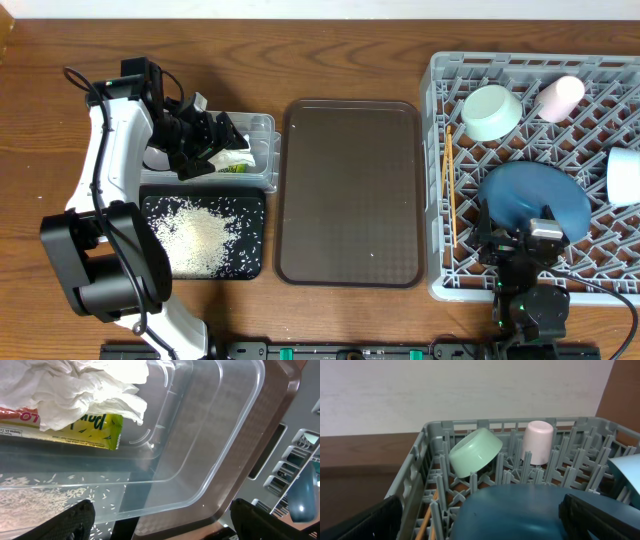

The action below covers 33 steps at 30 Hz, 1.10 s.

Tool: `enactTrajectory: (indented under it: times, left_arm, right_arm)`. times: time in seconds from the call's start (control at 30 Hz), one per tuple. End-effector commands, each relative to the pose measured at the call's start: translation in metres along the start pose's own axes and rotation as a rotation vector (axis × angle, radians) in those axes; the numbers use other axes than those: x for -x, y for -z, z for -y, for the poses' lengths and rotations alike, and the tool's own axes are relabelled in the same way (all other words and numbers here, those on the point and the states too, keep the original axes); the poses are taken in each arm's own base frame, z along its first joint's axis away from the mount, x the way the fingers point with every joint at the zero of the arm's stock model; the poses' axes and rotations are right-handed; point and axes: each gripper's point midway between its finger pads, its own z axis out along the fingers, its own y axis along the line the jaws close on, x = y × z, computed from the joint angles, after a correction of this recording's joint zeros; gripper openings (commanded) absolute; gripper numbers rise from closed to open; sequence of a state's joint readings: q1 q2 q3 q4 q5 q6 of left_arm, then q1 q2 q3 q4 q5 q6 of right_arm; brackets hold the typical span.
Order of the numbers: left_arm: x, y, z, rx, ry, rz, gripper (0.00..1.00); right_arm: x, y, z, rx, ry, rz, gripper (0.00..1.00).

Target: Sort waste into correct bins and load items into the dishwasher rack

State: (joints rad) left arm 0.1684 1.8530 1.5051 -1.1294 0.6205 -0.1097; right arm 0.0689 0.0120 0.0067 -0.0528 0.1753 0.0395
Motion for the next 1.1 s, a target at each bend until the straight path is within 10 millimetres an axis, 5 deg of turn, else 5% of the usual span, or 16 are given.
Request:
enactTrajectory:
  times: [0.0, 0.57, 1.07]
  left_arm:
    - [0.003, 0.008, 0.002, 0.008, 0.001, 0.024, 0.89]
    - [0.000, 0.005, 0.002, 0.010, 0.003, 0.013, 0.89]
    - [-0.036, 0.104, 0.058, -0.047, -0.190, 0.320, 0.89]
  right_arm:
    - [-0.001, 0.000, -0.003, 0.015, 0.019, -0.002, 0.99]
    - [-0.001, 0.000, -0.003, 0.015, 0.019, -0.002, 0.99]
    - [-0.001, 0.000, -0.003, 0.015, 0.019, -0.002, 0.99]
